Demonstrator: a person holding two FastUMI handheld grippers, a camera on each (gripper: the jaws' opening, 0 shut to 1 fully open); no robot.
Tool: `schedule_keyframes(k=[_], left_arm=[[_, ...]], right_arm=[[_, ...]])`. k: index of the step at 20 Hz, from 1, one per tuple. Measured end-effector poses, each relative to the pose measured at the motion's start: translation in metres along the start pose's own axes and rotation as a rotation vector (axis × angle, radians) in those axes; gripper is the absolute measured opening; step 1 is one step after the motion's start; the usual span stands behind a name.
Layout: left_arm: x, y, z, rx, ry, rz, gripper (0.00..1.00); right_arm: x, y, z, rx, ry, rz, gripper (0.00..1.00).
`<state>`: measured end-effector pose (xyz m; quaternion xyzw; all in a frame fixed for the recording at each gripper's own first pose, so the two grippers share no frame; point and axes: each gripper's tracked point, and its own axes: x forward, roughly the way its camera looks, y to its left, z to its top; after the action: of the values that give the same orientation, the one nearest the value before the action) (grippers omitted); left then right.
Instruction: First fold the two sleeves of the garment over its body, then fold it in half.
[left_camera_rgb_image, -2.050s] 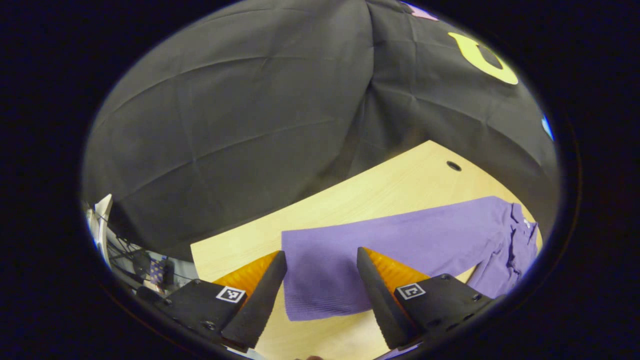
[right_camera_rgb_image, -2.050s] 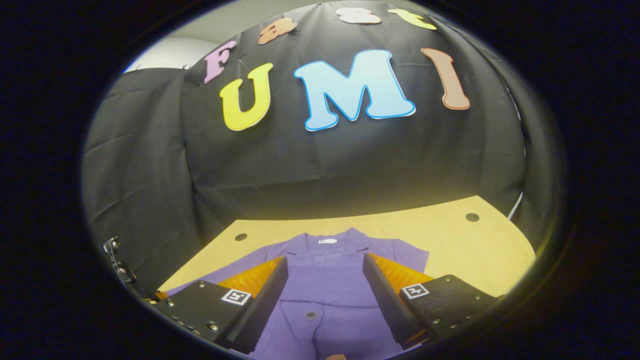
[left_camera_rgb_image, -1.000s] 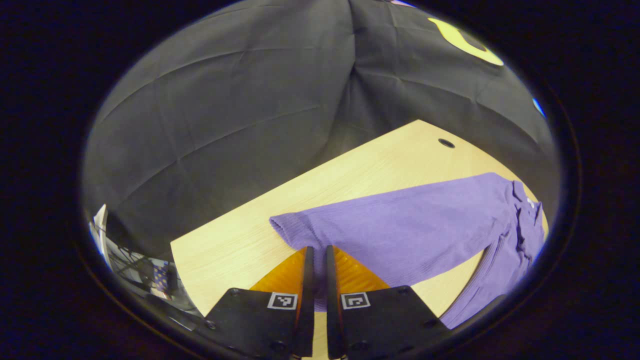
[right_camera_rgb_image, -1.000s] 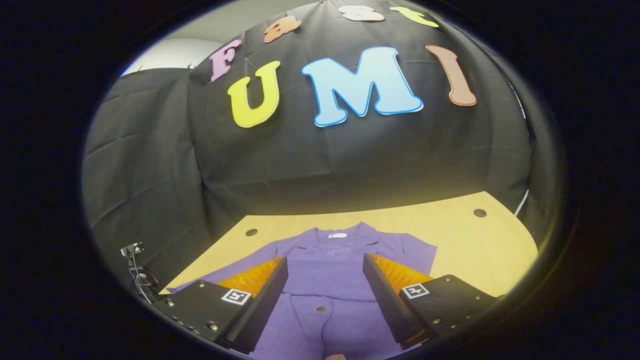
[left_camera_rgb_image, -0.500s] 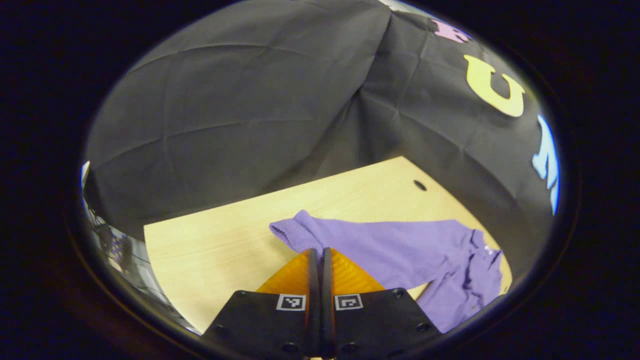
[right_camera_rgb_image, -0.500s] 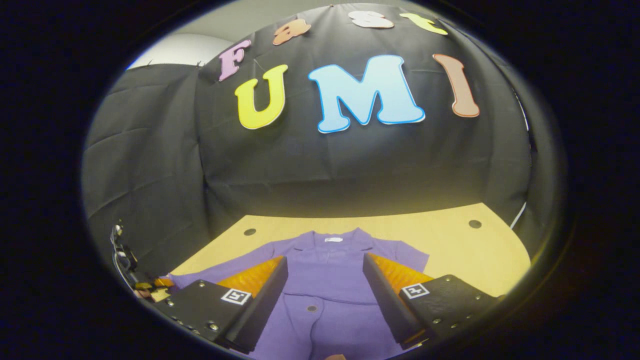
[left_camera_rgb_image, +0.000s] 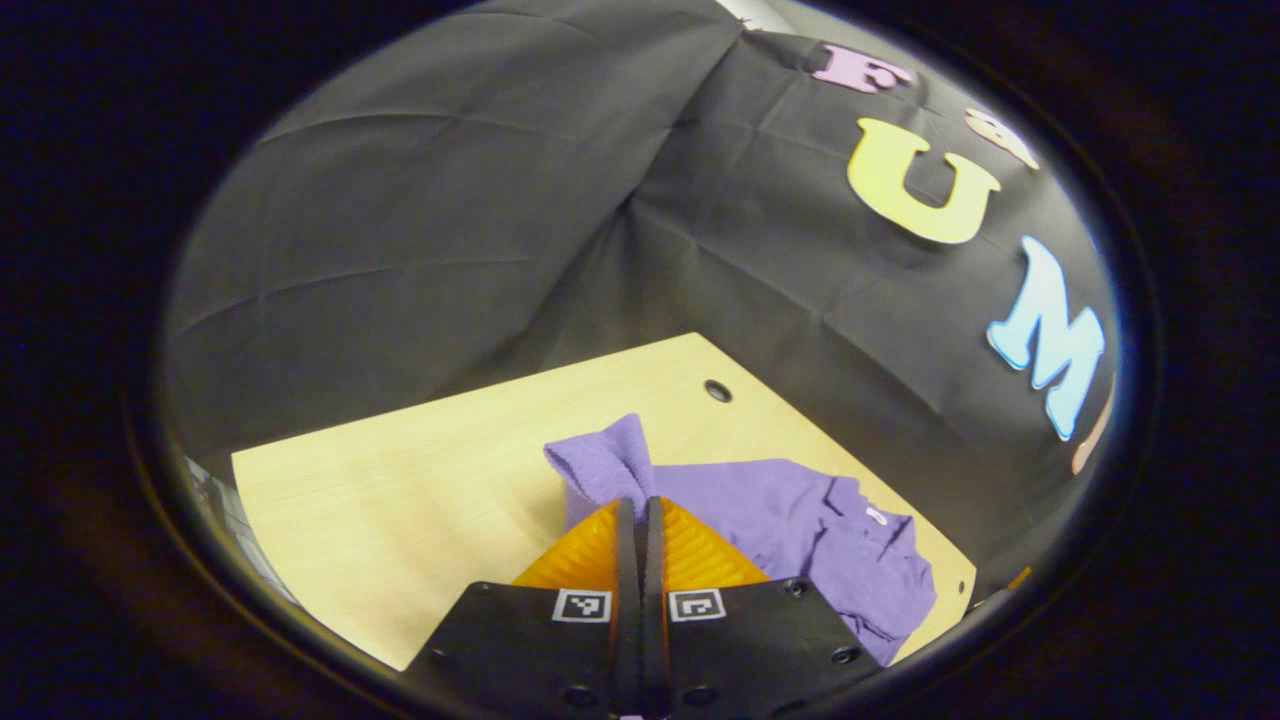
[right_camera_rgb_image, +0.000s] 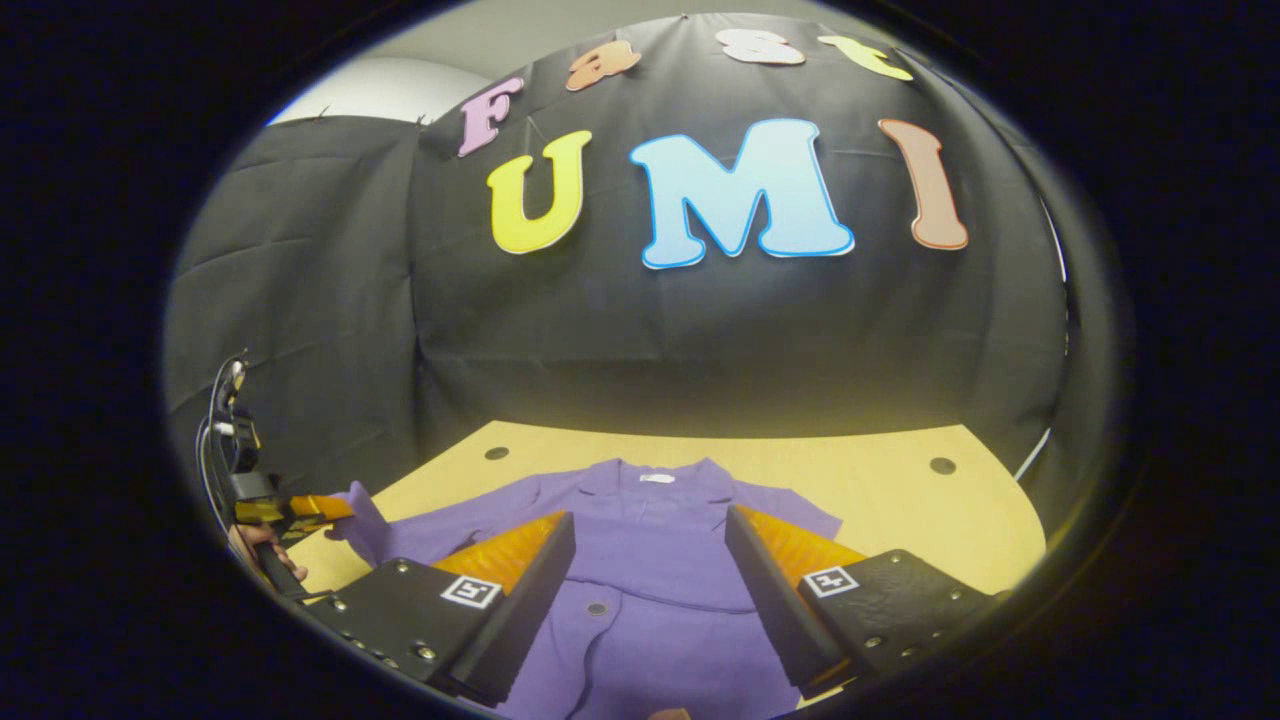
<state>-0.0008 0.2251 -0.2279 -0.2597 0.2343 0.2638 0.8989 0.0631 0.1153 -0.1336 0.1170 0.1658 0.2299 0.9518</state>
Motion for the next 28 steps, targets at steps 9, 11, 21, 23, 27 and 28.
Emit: schedule_keyframes(k=[9, 11, 21, 23, 27, 28], left_arm=[[-0.008, -0.165, -0.031, 0.141, 0.012, -0.205, 0.07], [-0.009, -0.205, -0.039, 0.191, 0.008, -0.253, 0.07], [-0.031, -0.352, -0.11, 0.375, 0.035, -0.439, 0.07], [-0.037, -0.38, -0.131, 0.404, 0.054, -0.495, 0.07], [-0.034, -0.412, -0.171, 0.47, 0.11, -0.556, 0.06], [-0.031, -0.417, -0.179, 0.475, 0.124, -0.563, 0.06]], right_arm=[[-0.019, -0.063, -0.006, 0.044, -0.009, -0.046, 0.94], [-0.025, -0.078, -0.009, 0.05, -0.008, -0.056, 0.94], [-0.054, -0.137, -0.024, 0.082, 0.008, -0.087, 0.94], [-0.062, -0.151, -0.023, 0.089, 0.001, -0.135, 0.94], [-0.082, -0.163, -0.019, 0.096, -0.011, -0.203, 0.94], [-0.089, -0.165, -0.018, 0.089, -0.015, -0.22, 0.94]])
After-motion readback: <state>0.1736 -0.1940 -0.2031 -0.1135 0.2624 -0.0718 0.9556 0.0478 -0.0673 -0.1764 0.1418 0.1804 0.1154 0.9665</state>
